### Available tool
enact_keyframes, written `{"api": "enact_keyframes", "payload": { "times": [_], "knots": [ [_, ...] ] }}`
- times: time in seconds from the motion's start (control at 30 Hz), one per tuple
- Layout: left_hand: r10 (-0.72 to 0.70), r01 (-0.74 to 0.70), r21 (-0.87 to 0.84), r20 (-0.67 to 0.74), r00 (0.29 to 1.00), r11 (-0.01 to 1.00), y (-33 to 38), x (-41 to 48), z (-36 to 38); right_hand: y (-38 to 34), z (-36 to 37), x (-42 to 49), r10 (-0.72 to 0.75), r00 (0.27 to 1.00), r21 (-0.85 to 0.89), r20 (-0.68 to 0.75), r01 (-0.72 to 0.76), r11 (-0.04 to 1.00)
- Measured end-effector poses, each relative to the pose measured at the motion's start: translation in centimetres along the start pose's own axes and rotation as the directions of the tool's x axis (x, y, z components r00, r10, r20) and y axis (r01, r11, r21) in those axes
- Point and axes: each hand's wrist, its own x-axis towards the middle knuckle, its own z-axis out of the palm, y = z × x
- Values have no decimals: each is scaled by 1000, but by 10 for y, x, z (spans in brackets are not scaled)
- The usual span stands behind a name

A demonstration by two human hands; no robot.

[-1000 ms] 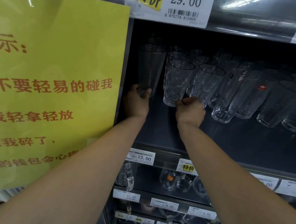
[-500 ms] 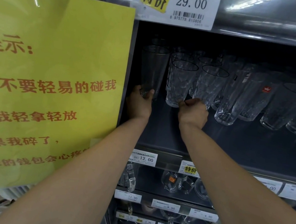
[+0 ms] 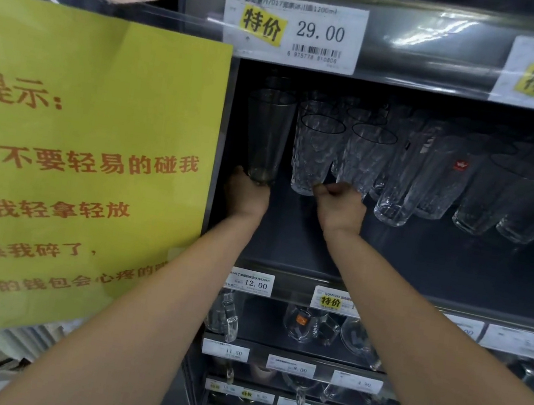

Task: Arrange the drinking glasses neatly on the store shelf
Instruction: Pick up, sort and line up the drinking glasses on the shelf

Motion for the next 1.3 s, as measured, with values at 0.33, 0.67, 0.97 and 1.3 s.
{"api": "enact_keyframes", "payload": {
  "times": [0.33, 0.67, 0.97, 1.3],
  "knots": [
    [-161, 212, -360, 167, 973, 908, 11, -57, -20, 12, -80, -34, -65, 970, 139, 234, 33, 990],
    [254, -33, -481, 403, 879, 876, 43, -160, -10, 79, -249, -131, -159, 987, 137, -17, 160, 977],
    [413, -20, -531, 634, 654, 847, 82, -260, 89, 139, -387, -197, -20, 951, 125, -309, 61, 990],
    [370, 64, -443, 812, 451, 894, 142, -419, 240, 220, -565, -223, 95, 845, 148, -526, -19, 989]
  ]
}}
